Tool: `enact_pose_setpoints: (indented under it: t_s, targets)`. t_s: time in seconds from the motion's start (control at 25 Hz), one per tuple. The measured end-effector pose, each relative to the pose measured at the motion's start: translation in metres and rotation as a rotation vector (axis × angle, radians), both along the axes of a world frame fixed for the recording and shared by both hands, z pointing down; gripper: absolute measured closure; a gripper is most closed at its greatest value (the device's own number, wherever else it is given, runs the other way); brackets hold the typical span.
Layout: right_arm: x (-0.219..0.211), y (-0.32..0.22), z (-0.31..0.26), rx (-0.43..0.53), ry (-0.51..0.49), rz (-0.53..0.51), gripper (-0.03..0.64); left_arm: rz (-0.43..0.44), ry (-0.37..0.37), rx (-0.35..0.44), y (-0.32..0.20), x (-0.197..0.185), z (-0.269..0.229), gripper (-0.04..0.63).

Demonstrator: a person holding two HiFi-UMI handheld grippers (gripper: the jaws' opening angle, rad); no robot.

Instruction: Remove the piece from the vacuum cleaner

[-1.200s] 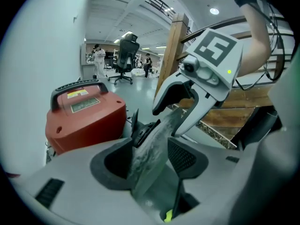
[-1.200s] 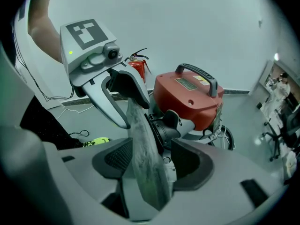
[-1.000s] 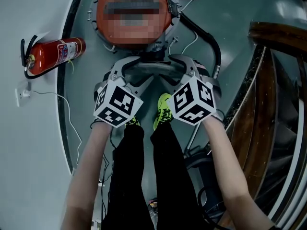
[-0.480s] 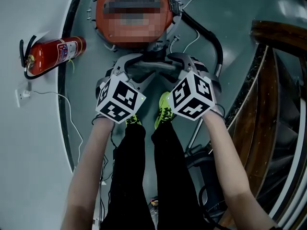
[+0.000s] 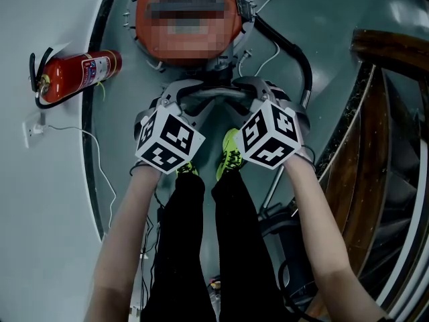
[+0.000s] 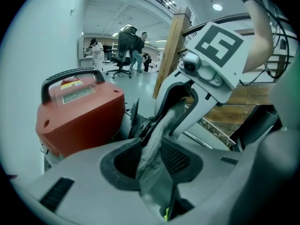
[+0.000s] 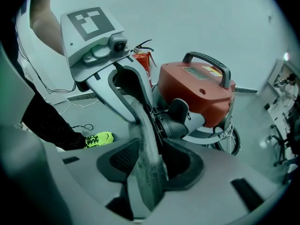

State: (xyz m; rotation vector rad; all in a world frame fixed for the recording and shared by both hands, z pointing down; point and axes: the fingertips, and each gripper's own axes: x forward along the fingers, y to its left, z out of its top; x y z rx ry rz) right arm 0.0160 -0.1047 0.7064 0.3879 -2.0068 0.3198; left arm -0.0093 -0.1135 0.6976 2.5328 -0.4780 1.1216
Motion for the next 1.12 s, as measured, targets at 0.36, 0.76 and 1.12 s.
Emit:
enact_pose_setpoints:
  t_s: [0.36,0.76,1.12]
  targets:
    - [-0.001,0.008,-0.003,0.007,-0.003,-0.014,0.546,-0.008,-0.012,0.001,0.006,-0.002,-0.003,0.479]
    - [-0.003,0.019,-0.005,0.016,-0.005,-0.035,0.565,-0.008,-0.034,0.014,0.015,-0.004,-0.005,0.489]
    - [-0.004,0.036,-0.007,0.006,-0.012,-0.046,0.568,0.006,-0.047,0.005,0.03,-0.005,-0.007,0.494]
